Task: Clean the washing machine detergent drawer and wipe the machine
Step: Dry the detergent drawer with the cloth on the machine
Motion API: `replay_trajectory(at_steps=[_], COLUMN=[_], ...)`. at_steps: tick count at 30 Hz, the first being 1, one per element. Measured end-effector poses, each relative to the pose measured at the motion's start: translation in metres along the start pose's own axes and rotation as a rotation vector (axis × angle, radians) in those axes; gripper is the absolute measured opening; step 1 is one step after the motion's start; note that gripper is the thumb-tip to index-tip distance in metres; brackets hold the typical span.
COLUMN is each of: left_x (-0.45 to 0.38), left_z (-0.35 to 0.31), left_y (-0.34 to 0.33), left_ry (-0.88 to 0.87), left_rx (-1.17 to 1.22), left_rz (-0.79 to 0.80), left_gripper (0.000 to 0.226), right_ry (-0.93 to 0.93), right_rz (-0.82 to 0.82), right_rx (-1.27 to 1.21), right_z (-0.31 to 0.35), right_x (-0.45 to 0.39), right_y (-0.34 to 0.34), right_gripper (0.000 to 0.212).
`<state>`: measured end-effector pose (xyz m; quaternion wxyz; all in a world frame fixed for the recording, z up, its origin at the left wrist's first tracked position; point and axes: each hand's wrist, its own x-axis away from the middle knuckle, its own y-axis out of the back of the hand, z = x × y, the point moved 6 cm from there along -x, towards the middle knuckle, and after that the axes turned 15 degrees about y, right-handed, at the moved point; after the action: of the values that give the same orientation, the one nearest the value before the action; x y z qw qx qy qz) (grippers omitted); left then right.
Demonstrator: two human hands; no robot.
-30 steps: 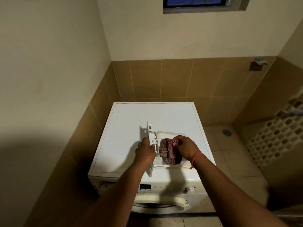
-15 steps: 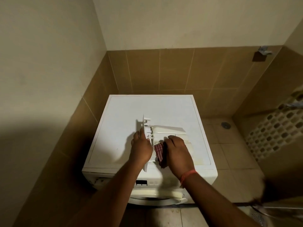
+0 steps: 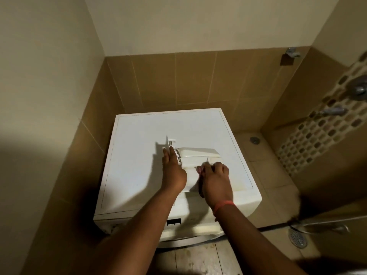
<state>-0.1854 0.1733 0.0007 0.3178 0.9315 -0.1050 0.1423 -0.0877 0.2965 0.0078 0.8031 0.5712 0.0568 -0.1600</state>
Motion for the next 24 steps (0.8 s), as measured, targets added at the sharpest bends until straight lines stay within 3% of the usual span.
replay_trajectory(at_steps=[3,5,7,11,15,19,24], left_x=[-0.003,-0.003,-0.003,0.000,0.001,0.005,0.005], left_z=[-0.001,-0.001,-0.001,-0.004,-0.009,-0.012,-0.011], left_y=[0.001,0.001,0.001,0.001,0.004,0.006,0.005], left_ry=[-0.004,0.014,0.019,0.020,0.009,0.041,0.031], left_rx=[0.038,0.027,0.013,-0.010,-0.075,-0.102,-0.128], left_rz=[0.032,0.033,0.021,-0.032,-0.066,-0.090,-0.101], left_gripper=[0.086,0.089,0.091,0.091,0.086,0.090,0.086], right_ry=[0.143,0.240,0.194,-0.012,0.267,0.402,0.191], right_rz=[-0.002,0.019,0.035,-0.015,-0.024,0.098,-0.047], right_rx=[-0.153,-0.129,-0.045,0.101,-0.040,-0.101,-0.146], right_z=[0.043,0.042,0.010,-0.052,0.005,-0.010,-0.070], right_x=[-0.012,-0.013,-0.007,-0.003,-0.018,-0.018,-0.008], right_y=[-0.001,0.002,0.007,0.012,-0.003,-0.001,0.019], right_gripper=[0.050,0.048,0.049,0.025,0.017,0.040,0.039])
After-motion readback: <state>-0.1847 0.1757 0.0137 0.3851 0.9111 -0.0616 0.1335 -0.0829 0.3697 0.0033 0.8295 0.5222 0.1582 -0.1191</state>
